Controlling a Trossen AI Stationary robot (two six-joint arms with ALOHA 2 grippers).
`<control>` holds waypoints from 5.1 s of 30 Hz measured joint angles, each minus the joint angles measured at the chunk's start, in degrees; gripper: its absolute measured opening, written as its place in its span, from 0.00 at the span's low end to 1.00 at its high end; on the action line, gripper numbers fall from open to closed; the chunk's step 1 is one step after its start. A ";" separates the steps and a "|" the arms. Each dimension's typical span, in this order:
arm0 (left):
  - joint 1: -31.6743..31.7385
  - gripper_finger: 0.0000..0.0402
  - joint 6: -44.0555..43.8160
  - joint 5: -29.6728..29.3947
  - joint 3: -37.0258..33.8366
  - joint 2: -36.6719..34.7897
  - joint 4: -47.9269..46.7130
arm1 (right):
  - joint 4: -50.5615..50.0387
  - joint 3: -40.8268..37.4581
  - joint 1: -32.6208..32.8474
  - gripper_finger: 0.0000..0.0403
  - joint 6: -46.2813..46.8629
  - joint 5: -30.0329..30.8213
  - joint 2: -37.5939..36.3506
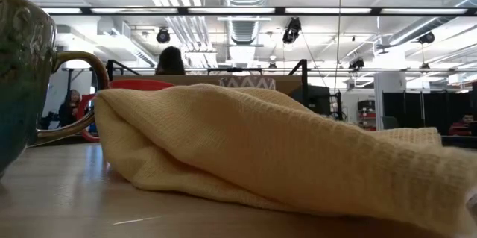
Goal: Stack small to large cups/mugs on shelf
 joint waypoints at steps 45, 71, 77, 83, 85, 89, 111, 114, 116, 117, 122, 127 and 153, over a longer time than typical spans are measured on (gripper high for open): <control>0.07 0.00 -5.17 -29.15 -0.24 6.01 32.93 | 26.75 0.00 0.00 0.06 6.84 2.89 5.18; 0.02 0.00 -8.49 -24.76 6.59 12.69 12.98 | 39.06 0.81 -0.35 0.05 8.77 4.61 17.09; -0.15 0.00 -18.66 -16.00 21.32 22.68 -23.05 | 36.92 0.85 -1.27 0.05 11.41 8.04 15.83; -2.15 0.00 -16.14 -9.06 24.62 31.11 -26.72 | 36.96 0.85 -2.56 0.06 15.36 3.90 16.81; -3.36 0.00 -16.13 -8.75 23.39 32.36 -27.51 | 38.58 0.89 -2.45 0.06 17.93 3.73 18.78; -7.55 0.00 -16.33 -10.02 19.13 29.16 -20.06 | 32.55 4.49 -2.54 0.07 20.61 2.16 25.21; -33.03 0.00 -40.13 -15.45 3.36 23.09 -20.61 | -44.10 65.79 2.01 0.37 16.55 21.60 61.80; -33.39 0.00 -42.04 -14.98 3.26 25.31 -21.45 | -45.70 69.54 2.49 0.41 16.94 22.71 63.87; -33.38 0.00 -44.85 -13.54 3.28 26.38 -21.37 | -46.87 71.60 2.56 0.44 17.07 23.06 65.08; -33.38 0.00 -45.38 -12.34 3.28 27.01 -21.27 | -47.56 72.49 2.63 0.45 17.30 23.14 65.53; -33.58 0.00 -44.19 -6.17 2.78 30.32 -15.95 | -50.31 75.69 2.67 0.48 18.33 23.15 66.81; -33.16 0.00 -43.02 -3.22 2.68 34.98 -14.88 | -50.66 76.56 2.67 0.49 19.50 23.18 67.10; -33.83 0.26 -60.50 -6.60 15.00 46.99 -27.25 | -55.79 74.53 2.64 0.49 18.17 24.71 65.90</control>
